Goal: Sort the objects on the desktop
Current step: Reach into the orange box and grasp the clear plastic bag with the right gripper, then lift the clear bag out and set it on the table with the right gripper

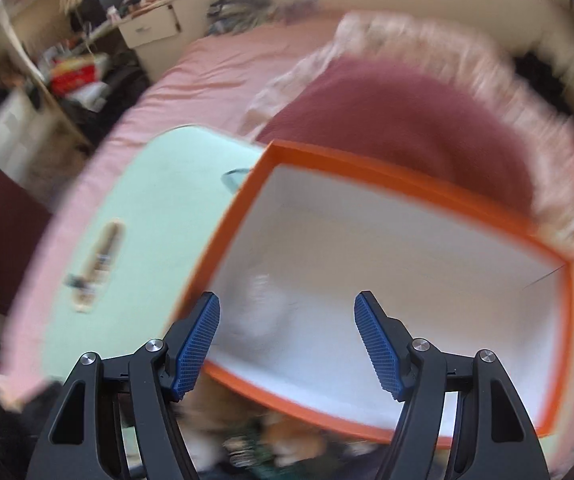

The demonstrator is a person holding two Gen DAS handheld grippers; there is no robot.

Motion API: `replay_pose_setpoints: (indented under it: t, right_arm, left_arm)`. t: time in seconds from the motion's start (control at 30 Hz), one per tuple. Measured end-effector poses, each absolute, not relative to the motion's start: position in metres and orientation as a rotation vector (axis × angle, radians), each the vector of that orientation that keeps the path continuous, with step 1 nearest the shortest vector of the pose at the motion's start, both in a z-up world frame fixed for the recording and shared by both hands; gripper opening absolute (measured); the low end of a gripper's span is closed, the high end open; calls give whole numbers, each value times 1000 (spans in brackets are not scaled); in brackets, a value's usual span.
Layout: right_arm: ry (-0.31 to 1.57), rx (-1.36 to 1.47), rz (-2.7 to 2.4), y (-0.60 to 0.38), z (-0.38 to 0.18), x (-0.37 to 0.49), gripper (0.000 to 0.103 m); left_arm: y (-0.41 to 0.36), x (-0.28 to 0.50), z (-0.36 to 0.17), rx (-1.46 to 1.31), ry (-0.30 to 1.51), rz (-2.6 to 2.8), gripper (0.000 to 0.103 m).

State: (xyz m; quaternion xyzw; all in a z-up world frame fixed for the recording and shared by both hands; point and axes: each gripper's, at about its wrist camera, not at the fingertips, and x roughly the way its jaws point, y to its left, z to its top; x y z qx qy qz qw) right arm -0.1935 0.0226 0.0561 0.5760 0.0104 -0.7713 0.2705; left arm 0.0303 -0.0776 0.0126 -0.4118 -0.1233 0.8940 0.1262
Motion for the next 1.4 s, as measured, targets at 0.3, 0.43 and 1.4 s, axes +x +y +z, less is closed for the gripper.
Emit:
replay_pose_setpoints:
  t: [0.3,0.43,1.4]
  right_arm:
    - [-61,1664,-2008,16,31,-220,61]
    - [39,1623,-2064,5,32,-213,45]
    - [37,1239,-2547,184,70,-56,37]
  left_arm:
    - [-77,34,13,-1200,-370,2593,66]
    - [-77,35,14,-1199,-367,2592,66]
    - [-13,41,16,-1243,-128,2656,71]
